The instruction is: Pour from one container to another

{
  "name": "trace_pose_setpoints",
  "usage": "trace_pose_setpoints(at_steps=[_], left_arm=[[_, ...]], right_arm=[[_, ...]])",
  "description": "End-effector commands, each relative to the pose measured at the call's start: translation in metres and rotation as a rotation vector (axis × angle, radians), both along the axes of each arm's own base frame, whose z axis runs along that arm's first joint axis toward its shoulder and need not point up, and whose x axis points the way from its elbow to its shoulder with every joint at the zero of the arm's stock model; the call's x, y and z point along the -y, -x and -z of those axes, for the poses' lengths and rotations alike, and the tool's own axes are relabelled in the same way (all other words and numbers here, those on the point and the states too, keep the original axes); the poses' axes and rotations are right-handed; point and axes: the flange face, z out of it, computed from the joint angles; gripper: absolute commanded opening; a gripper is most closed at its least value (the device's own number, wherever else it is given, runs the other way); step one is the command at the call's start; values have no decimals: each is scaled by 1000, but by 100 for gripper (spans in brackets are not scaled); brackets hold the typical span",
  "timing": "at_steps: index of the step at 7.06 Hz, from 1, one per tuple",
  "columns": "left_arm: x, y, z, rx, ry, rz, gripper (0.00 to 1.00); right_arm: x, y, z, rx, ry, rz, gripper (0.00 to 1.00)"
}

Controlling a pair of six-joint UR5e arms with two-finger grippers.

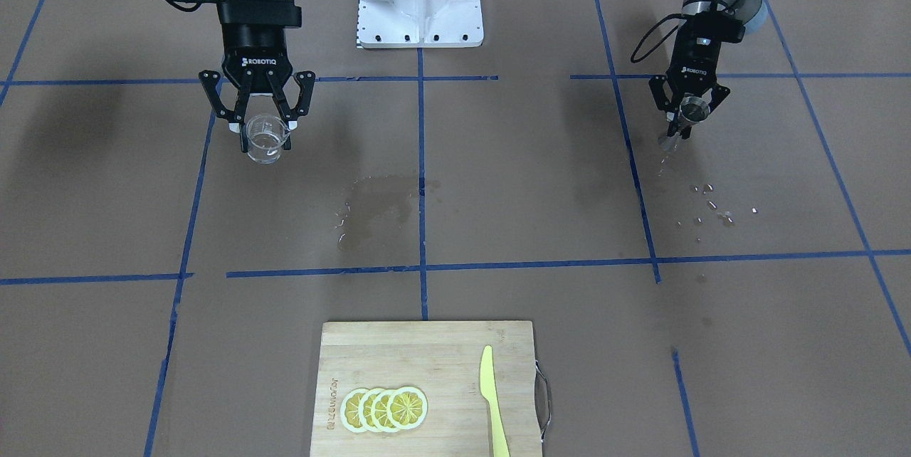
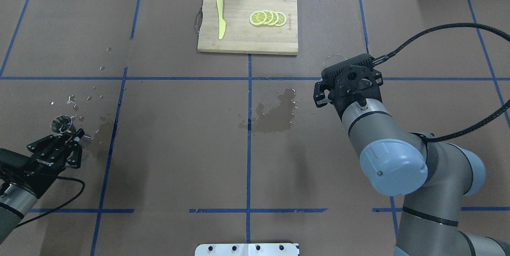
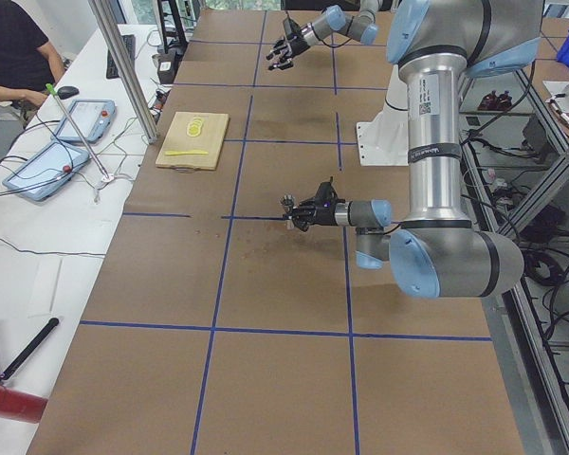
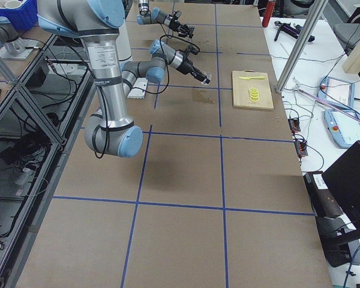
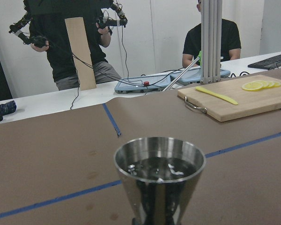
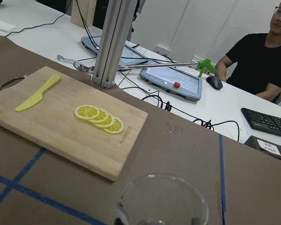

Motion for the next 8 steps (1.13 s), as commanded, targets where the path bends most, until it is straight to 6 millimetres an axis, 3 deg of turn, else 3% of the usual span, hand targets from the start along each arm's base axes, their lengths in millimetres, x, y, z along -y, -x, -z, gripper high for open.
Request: trace_pose_setpoints(at_steps=[1, 4, 6, 8], left_arm=[[-25, -8, -6, -74, 30, 21, 0], [-32, -12, -33, -25, 17, 67, 0], [-34, -27, -22, -49, 12, 72, 0], [-34, -28, -20, -52, 10, 73, 0]], right_arm=[[0, 0, 0, 0, 0, 1, 0], [0, 0, 2, 6, 0, 1, 0], [0, 0, 4, 9, -2, 0, 0], [0, 0, 5, 12, -3, 0, 0]])
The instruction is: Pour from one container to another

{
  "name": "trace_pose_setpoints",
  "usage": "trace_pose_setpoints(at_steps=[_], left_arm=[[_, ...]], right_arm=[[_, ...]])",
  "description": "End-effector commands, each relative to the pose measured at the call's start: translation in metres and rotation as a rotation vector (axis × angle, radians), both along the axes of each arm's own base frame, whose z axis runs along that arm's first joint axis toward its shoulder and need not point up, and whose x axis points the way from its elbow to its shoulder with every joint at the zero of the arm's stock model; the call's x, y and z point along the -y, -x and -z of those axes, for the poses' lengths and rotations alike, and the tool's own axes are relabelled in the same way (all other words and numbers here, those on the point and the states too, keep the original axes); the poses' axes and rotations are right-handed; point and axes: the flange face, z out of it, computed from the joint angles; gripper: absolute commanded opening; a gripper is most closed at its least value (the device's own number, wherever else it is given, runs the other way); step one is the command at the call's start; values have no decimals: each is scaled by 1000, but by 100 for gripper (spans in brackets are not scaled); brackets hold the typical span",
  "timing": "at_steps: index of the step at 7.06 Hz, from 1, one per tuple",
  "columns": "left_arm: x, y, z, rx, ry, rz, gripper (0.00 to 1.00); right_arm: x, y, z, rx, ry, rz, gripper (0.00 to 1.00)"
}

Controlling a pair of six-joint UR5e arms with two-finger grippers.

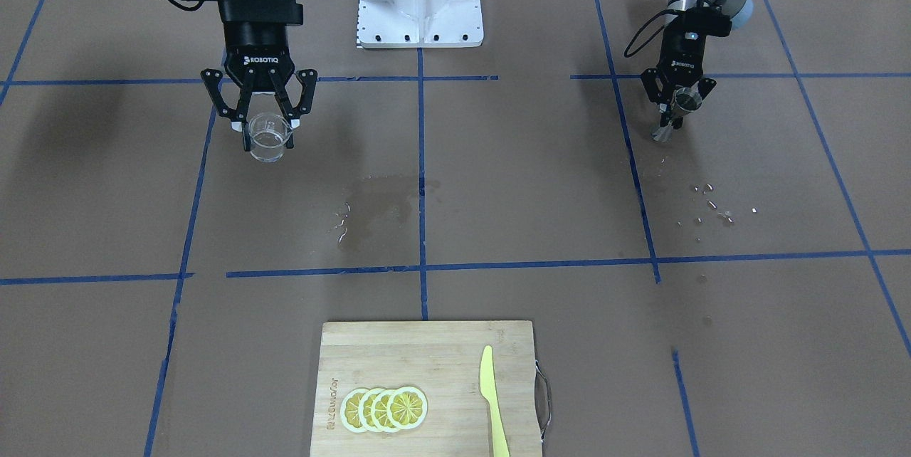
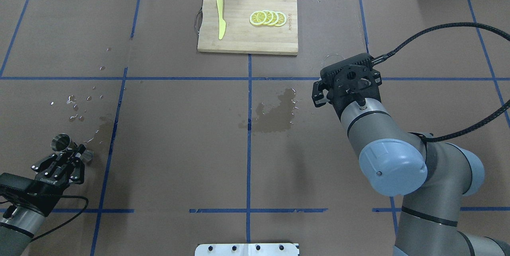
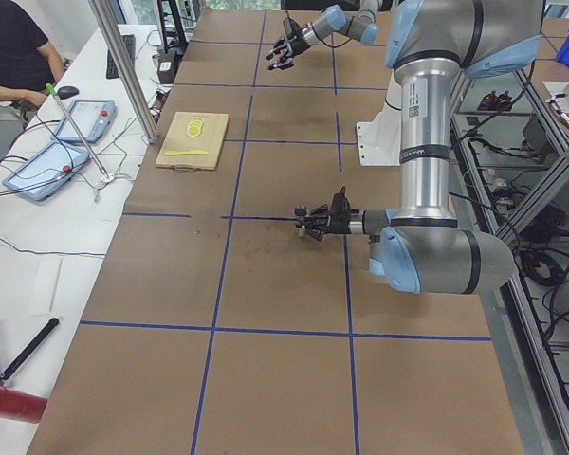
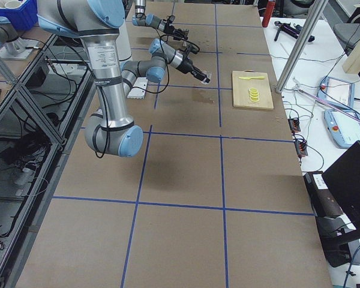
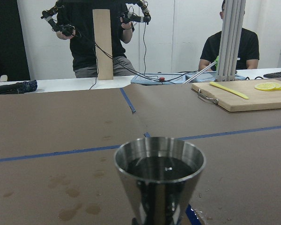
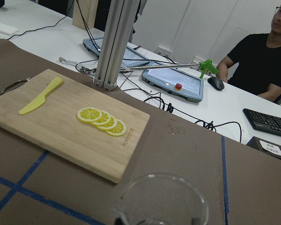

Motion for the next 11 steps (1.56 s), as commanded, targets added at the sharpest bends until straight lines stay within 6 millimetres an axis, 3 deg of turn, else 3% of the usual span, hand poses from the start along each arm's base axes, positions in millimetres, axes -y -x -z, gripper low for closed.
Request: trace_pose_setpoints(at_steps=[1, 6, 7, 8, 11], left_arm=[[0, -7, 6, -9, -3, -1, 2], [-2, -26, 21, 35, -37, -12, 2], [-2, -27, 23, 33, -38, -10, 20], [-2, -27, 23, 30, -38, -12, 31], [-3, -27, 25, 18, -35, -21, 37]], right_arm=[[0, 0, 1, 2, -1, 1, 0], [0, 0, 4, 8, -2, 2, 0], [0, 1, 5, 10, -2, 3, 0], [-1, 1, 5, 11, -3, 3, 0], [-1, 0, 9, 18, -5, 3, 0]])
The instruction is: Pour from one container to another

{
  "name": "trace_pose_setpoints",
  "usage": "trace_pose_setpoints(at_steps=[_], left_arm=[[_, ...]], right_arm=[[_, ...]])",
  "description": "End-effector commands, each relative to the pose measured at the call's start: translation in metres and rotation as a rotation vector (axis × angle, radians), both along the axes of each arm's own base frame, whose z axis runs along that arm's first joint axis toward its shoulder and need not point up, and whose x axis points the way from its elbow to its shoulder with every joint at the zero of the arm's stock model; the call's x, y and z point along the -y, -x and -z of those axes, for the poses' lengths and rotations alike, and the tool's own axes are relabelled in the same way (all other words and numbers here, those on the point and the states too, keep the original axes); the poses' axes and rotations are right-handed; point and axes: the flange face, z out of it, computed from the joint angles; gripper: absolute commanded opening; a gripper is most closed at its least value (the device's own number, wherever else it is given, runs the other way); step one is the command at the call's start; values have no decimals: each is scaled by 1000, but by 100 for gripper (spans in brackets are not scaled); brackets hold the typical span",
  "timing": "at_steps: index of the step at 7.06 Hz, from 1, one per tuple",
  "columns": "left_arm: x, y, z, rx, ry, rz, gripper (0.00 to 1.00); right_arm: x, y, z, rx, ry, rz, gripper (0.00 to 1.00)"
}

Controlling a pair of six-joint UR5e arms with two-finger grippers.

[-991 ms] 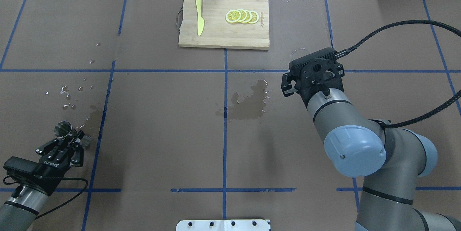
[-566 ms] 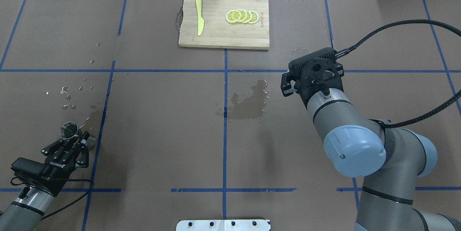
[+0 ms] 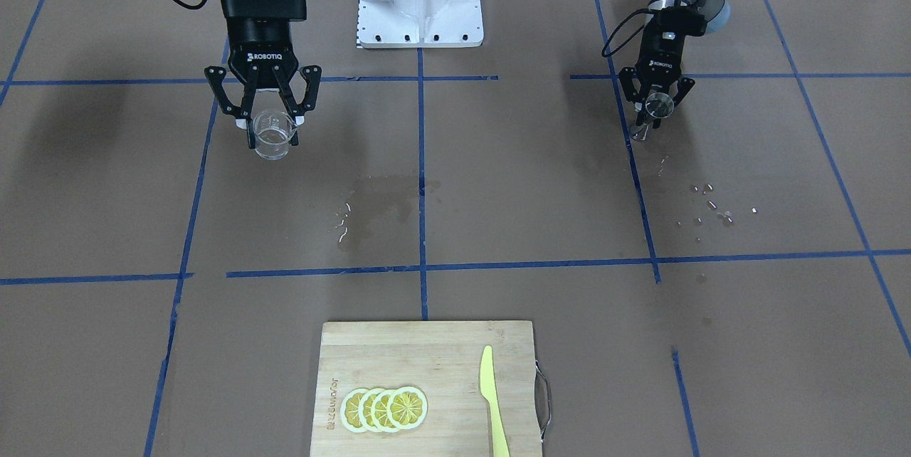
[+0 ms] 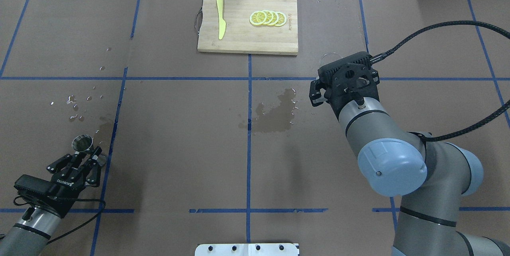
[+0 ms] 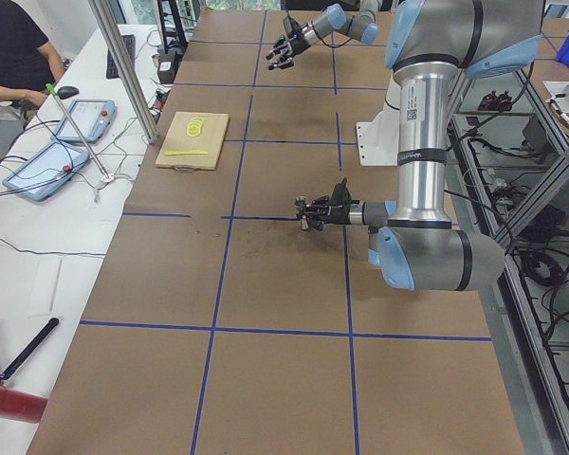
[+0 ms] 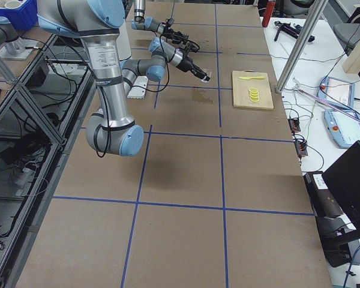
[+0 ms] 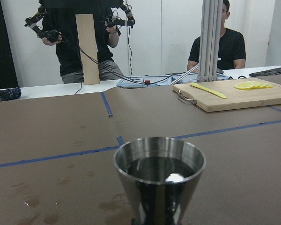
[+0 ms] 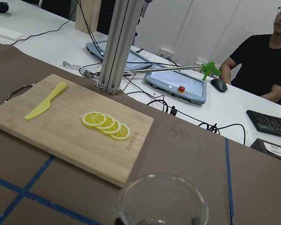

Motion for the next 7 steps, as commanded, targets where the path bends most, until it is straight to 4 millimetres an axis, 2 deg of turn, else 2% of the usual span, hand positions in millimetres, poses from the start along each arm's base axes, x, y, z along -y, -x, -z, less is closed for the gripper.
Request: trace_pose_setpoints(at_steps=[1, 3, 4, 5, 6, 7], left_arm=[[0, 0, 1, -7, 1, -6, 39], [0, 0, 0, -9, 1, -6, 40], [-1, 0, 0, -12, 2, -7, 52], [-1, 0, 0, -10, 3, -9, 73], [-1, 1, 1, -19, 6, -25, 88], [-1, 1, 1, -21, 7, -36, 99]], right_arm=[[0, 0, 2, 5, -2, 0, 0], [0, 1, 6, 13, 0, 8, 0], [0, 1, 6, 13, 0, 8, 0], [0, 1, 6, 13, 0, 8, 0], [0, 1, 7, 15, -1, 8, 0], [0, 1, 9, 19, -2, 7, 0]])
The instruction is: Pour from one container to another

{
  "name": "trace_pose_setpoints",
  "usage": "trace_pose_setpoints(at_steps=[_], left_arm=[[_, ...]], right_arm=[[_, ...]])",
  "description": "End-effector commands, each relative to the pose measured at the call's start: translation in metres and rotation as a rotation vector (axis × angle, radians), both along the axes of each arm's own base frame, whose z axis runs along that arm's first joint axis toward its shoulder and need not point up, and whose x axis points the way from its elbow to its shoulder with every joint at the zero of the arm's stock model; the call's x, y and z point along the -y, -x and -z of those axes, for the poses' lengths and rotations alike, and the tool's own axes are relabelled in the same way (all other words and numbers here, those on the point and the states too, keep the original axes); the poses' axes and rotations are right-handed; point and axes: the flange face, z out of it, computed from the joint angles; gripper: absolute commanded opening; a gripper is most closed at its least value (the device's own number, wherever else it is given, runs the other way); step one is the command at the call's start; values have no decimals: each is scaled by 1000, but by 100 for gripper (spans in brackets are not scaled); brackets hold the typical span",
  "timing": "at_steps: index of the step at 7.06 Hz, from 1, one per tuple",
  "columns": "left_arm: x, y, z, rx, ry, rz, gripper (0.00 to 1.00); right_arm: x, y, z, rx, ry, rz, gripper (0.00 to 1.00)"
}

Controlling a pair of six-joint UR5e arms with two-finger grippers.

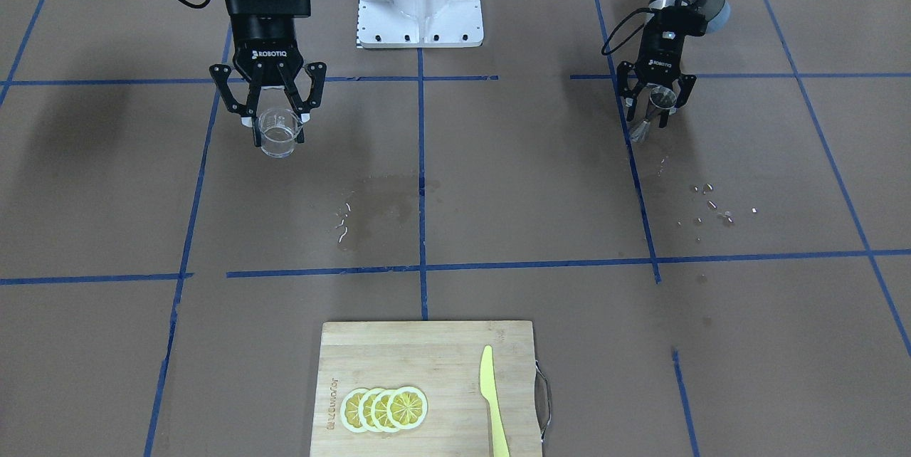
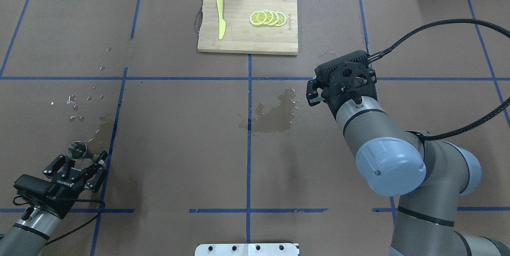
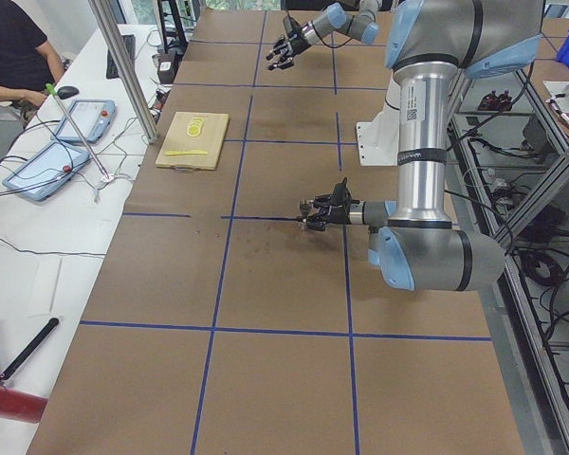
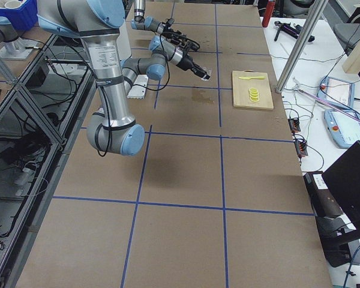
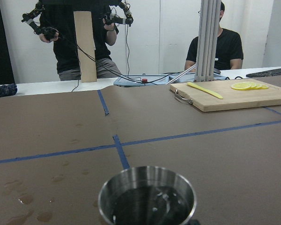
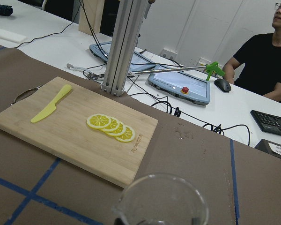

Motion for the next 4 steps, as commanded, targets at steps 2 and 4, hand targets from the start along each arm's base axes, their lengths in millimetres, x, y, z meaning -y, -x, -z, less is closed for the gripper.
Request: trace_pose_setpoints(at_steps=[2, 4], left_arm=[[-2, 2, -6, 19, 5, -49, 99], [-7, 13, -9, 35, 21, -161, 99]], right_arm=[[1, -1, 3, 5, -1, -1, 0], [1, -2, 4, 8, -2, -1, 0]])
